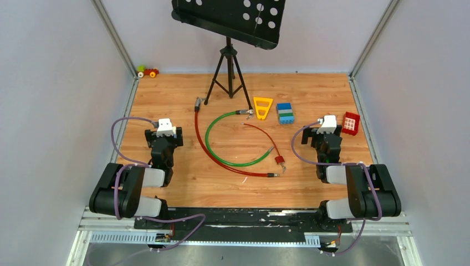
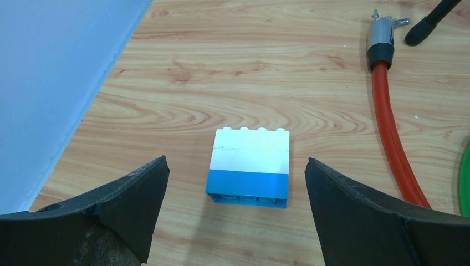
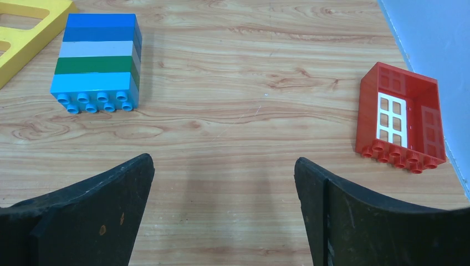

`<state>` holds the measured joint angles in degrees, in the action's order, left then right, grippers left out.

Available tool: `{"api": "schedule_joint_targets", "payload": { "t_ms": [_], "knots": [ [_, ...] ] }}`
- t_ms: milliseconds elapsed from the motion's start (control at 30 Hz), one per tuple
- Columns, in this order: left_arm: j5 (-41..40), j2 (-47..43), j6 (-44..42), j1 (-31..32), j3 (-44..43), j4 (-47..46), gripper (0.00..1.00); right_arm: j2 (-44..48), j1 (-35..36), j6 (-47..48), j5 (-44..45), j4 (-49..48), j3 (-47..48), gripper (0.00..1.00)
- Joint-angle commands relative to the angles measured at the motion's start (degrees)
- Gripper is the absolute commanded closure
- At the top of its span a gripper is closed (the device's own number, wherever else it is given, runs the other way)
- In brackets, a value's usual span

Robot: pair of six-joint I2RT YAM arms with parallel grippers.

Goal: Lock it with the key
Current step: Pick up the lock from the center of the board.

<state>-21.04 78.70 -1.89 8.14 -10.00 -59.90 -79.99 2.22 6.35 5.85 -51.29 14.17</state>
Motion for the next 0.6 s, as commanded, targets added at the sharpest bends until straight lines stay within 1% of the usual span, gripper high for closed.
{"api": "schedule_joint_targets", "payload": {
  "t_ms": [0,567],
  "knots": [
    [0.0,-0.2,-0.6,-0.3,-0.1,-3.8,0.0,0.4,-0.1,0.4,-0.8,-2.8,0.2,0.0],
    [-0.1,-0.2,-0.5,-0.3,-0.1,-3.8,0.0,0.5,-0.7,-0.2,-1.3,-2.4,0.4,0.0]
  ]
}}
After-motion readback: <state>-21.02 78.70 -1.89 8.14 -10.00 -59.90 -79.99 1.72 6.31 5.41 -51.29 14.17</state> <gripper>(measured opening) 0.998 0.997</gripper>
